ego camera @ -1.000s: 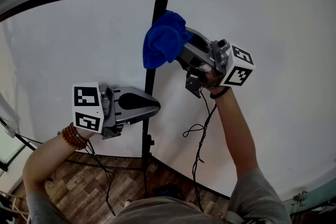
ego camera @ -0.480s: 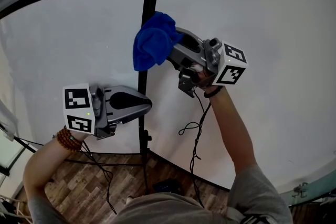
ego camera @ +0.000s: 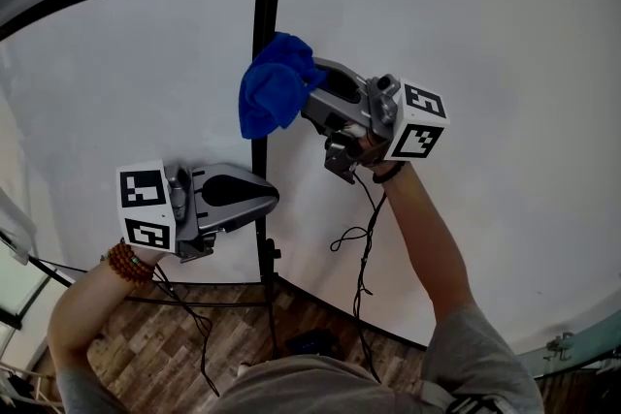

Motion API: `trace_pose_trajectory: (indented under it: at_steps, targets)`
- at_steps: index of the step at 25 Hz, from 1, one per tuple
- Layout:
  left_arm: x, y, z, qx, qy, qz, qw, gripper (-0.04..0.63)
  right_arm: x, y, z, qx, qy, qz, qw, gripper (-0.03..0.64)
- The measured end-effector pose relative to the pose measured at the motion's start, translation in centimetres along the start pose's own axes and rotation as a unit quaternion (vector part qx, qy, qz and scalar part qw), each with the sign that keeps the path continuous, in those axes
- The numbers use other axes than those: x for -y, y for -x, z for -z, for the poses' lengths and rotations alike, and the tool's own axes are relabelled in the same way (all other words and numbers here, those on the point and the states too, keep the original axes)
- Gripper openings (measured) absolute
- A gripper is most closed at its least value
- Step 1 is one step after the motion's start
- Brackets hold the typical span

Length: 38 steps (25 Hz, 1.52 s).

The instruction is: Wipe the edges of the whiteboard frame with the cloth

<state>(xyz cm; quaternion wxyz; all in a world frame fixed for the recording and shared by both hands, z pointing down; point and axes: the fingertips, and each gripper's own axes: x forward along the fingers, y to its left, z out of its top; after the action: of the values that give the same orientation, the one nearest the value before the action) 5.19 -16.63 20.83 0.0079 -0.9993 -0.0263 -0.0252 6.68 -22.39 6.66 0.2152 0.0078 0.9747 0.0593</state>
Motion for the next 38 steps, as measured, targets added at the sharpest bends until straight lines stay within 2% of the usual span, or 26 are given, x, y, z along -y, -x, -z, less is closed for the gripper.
trace_pose_trajectory:
  at_steps: [14,22,38]
  targets:
    - [0.2,-0.1,-0.4,0.006,0.023,0.005,0.9997,0.008,0.2,0.1,0.2,0.003,-0.022,-0.004,1.000,0.127]
    - [0.8,-0.6,-0.8,0.005,0.022,0.016,0.9996,0.008,0.4,0.2,0.4,0.006,-0.032,-0.004,0.999,0.127]
    - [0.3,-0.7,-1.8,0.006,0.029,0.010,0.9995,0.008,0.7,0.2,0.7,-0.001,-0.048,-0.002,0.999,0.127]
